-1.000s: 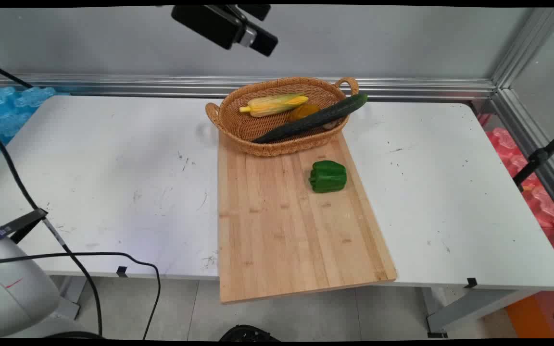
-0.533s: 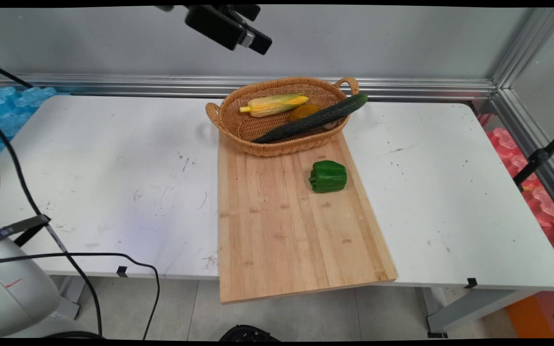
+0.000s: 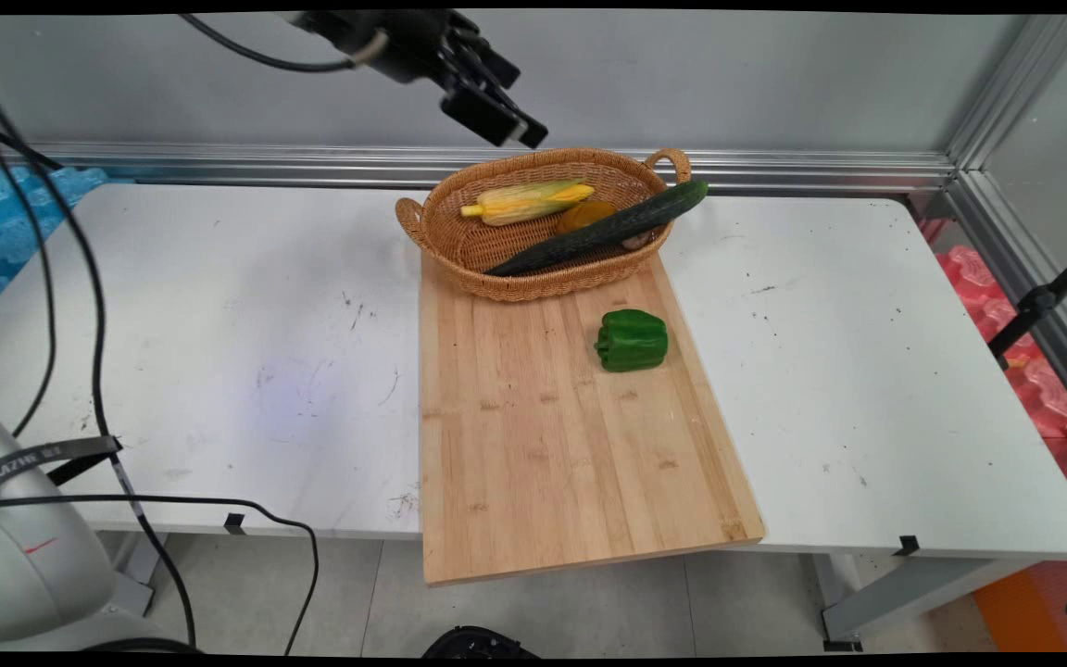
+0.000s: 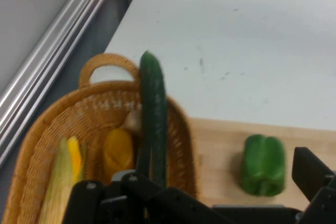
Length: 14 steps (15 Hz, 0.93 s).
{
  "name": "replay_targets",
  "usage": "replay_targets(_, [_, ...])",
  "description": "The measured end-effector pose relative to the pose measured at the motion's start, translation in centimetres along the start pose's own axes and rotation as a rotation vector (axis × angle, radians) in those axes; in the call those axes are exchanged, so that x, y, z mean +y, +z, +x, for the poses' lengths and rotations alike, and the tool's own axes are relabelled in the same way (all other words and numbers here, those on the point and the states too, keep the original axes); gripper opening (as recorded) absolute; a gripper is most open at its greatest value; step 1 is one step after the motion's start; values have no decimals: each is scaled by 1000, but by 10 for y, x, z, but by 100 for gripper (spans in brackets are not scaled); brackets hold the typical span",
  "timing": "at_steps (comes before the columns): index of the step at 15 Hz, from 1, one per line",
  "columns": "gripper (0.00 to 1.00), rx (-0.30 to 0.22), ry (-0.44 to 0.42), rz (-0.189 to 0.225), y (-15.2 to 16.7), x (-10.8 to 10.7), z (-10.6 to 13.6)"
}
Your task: Pick up the cucumber from the vegetable basket
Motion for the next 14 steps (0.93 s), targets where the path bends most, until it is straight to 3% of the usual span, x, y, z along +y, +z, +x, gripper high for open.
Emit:
replay_targets(9, [100,-102,-25,57,97,-31,-17])
replay_targets(14, [100,-164,-34,60,154,-44,-27])
